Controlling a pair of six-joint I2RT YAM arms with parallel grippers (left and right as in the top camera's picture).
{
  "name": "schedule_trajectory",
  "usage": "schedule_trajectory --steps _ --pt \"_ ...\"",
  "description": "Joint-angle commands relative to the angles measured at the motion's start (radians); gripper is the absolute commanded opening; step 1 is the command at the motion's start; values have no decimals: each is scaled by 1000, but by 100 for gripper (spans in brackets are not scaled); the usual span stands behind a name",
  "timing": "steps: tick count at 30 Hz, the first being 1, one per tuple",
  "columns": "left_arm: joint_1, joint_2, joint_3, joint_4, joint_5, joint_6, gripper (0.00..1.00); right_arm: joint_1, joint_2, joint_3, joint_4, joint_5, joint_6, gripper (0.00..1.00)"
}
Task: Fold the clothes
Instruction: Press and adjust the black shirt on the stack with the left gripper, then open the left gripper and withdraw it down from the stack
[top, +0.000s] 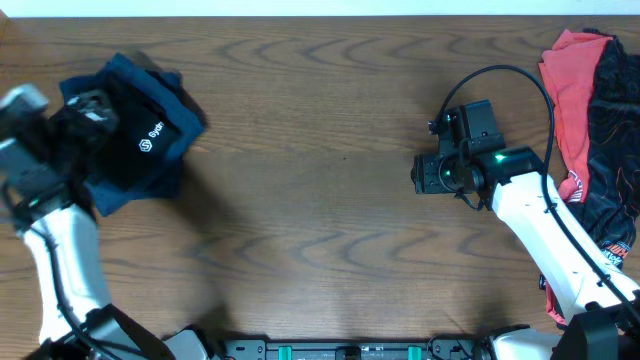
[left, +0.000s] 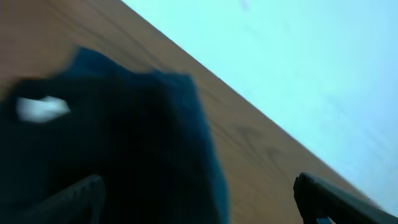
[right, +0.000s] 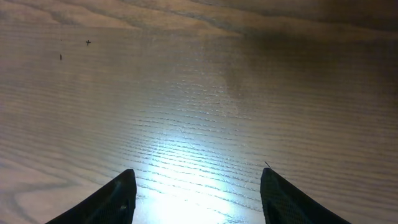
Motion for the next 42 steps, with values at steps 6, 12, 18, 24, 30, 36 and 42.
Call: schedule_trajectory --steps 6,12,18,24,30,36,42 --pt "-114 211 2 10 -1 35 98 -6 0 2 -7 10 -14 62" --pt "-114 381 2 -14 77 36 98 -6 0 2 -7 10 -14 62" --pt "-113 344 2 -28 75 43 98 -6 0 2 -7 10 -15 63" --pt "-148 131 2 -41 77 44 98 -6 0 2 14 5 -14 90" --pt "-305 -61 2 -113 -35 101 98 -6 0 2 45 2 -14 99" --pt "-588 -124 2 -285 -336 206 98 -44 0 2 113 -50 -10 99" --pt "-735 -128 35 -559 -497 220 98 -147 -1 42 89 -60 -16 98"
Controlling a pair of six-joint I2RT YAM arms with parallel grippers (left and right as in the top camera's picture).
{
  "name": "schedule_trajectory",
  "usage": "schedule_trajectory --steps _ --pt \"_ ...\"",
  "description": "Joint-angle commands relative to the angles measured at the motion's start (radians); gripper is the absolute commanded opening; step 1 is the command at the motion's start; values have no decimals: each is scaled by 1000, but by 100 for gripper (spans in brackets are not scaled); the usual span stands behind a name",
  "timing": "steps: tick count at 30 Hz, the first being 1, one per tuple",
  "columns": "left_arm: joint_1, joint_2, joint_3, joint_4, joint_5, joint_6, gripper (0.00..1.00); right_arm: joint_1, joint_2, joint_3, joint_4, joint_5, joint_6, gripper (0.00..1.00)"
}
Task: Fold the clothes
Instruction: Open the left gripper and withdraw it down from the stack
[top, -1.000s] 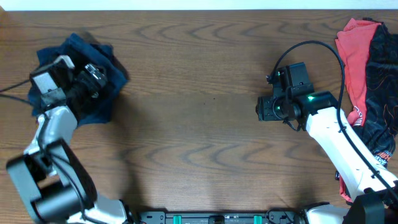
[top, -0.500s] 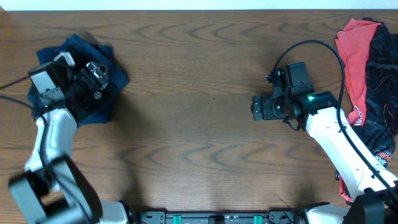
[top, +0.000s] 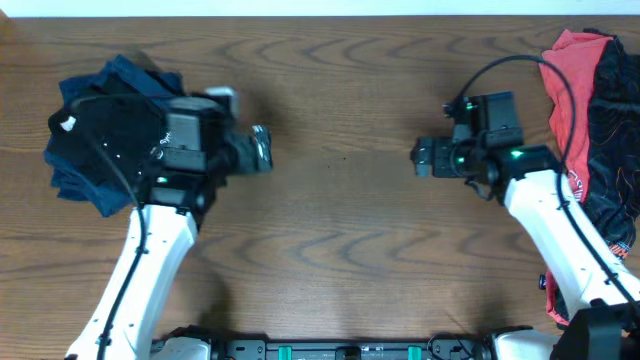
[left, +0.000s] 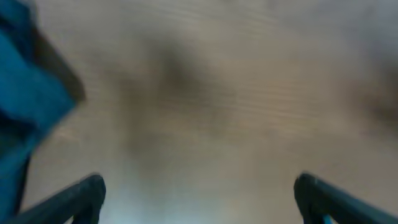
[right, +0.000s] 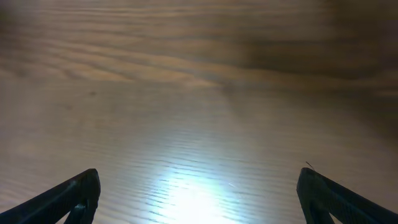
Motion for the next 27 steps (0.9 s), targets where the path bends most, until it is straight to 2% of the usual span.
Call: schedule_trajectory --steps 1,5,10,15,20,24,27 --pt "-27 -12 40 -132 -177 40 98 -63 -2 51 -45 -16 -14 97" --pt "-27 -82 90 -320 -191 3 98 -107 -34 97 -134 -19 -63 99" --pt "-27 -289 84 -403 -191 -29 98 -115 -151 94 -172 33 -62 99" --pt "-27 -549 44 -412 -241 -53 98 -84 -363 35 -171 160 -1 99" --pt "-27 -789 -52 -372 -319 -52 98 -39 -628 -124 -52 240 35 99" --pt "-27 -850 -132 -296 -322 -52 98 -38 -764 -228 27 240 35 99" --pt "-27 -846 -143 -306 -322 -51 98 -38 -802 -261 11 238 35 99"
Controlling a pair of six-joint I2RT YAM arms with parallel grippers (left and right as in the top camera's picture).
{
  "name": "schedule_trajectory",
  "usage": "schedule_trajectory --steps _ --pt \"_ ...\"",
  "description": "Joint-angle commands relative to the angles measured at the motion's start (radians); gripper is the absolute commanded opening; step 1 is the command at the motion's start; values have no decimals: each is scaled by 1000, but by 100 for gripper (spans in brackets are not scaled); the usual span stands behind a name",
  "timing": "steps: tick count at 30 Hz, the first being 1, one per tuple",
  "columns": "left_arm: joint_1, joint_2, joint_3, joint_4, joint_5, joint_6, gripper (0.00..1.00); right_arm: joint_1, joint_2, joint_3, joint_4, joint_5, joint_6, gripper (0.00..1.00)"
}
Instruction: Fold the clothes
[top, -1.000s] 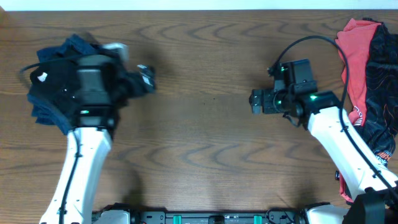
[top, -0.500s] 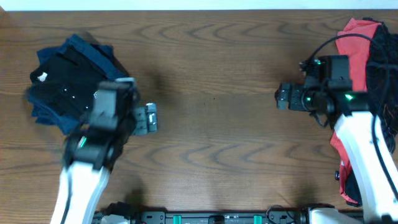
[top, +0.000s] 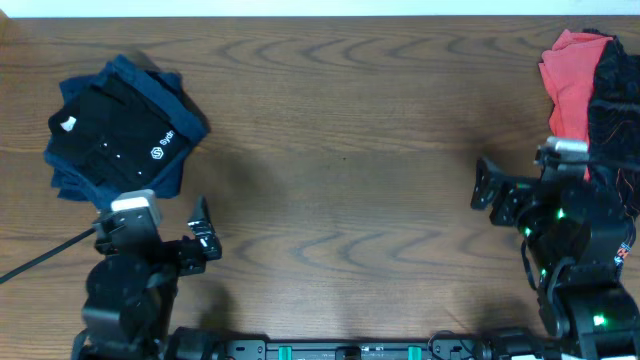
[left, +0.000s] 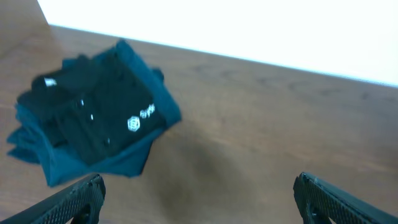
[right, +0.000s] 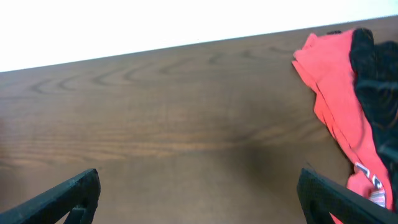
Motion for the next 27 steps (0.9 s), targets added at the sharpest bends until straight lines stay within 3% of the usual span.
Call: schedule_trajectory --steps 1,15,27 --pt "0 7 -22 -9 -27 -13 98 12 -25 -42 -34 26 16 99" --pt "0 10 -22 -82 -27 -13 98 12 -24 -42 -363 26 16 99" --pt "0 10 -22 -82 -27 -13 98 14 -28 -43 -411 -18 17 99"
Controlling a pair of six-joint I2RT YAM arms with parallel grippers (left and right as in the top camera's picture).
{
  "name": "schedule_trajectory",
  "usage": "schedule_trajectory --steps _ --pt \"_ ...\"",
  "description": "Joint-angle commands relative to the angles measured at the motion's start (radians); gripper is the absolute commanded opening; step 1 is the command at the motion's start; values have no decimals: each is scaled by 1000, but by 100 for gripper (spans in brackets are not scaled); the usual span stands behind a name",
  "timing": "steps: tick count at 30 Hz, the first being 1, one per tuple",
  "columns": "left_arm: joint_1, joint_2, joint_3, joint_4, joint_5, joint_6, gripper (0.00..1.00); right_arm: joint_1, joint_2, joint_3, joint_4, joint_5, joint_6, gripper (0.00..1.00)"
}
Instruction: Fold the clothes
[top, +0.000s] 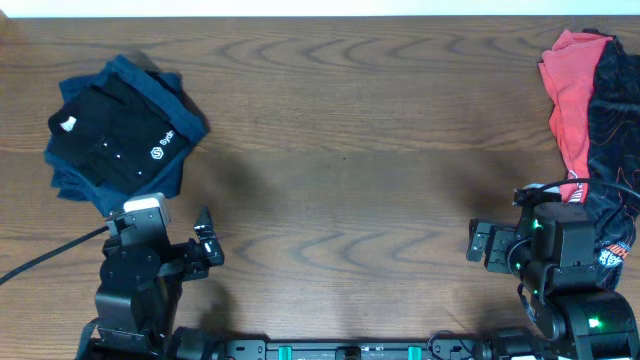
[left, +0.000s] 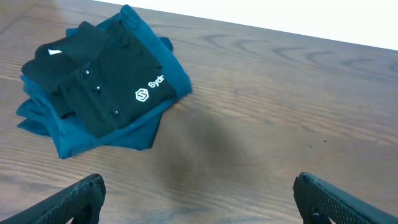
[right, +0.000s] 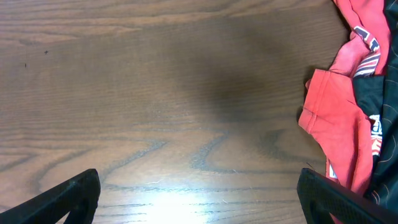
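Note:
A folded stack lies at the far left: a black shirt with a white logo (top: 118, 140) (left: 102, 84) on top of folded blue clothes (top: 165, 85). An unfolded heap of red and black clothes (top: 590, 130) (right: 354, 124) sits along the right edge. My left gripper (top: 205, 250) (left: 199, 199) stands open and empty near the front left, well short of the stack. Near the front right my right gripper (top: 478, 243) (right: 199, 196) is open and empty, just left of the heap.
The brown wooden table (top: 340, 150) runs to a white far edge (top: 320, 8). Both arm bases (top: 135, 300) sit at the front edge.
Both arms drew back a little further toward the front edge. The right wrist camera now looks down at the table and the heap's near end. Both grippers stay open.
My left gripper was first at the folded stack on the far left, with the right arm over the table's middle right. Then the left gripper stood right of the stack. Both arms later were back near the front edge, open and empty, where they still are.

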Motion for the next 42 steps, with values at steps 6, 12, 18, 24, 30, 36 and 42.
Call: schedule_trajectory --steps 6,12,18,24,30,36,42 --pt "0 -2 0 -1 -12 -13 98 14 -75 -37 51 -42 -72 99" --pt "0 -2 0 -1 -12 -13 98 14 -274 -235 328 -121 -245 99" --pt "0 -2 0 -1 -11 -13 98 13 -480 -487 685 -151 -262 99" --pt "0 -2 0 -1 -11 -13 98 13 -589 -686 991 -150 -262 99" --pt "0 -2 0 -1 -11 -13 98 1 -673 -784 1061 -133 -286 99" --pt "0 -2 0 -1 -12 -13 98 -6 -673 -784 951 -126 -282 99" --pt "0 -2 0 -1 -12 -13 98 -6 -671 -784 946 -124 -281 99"
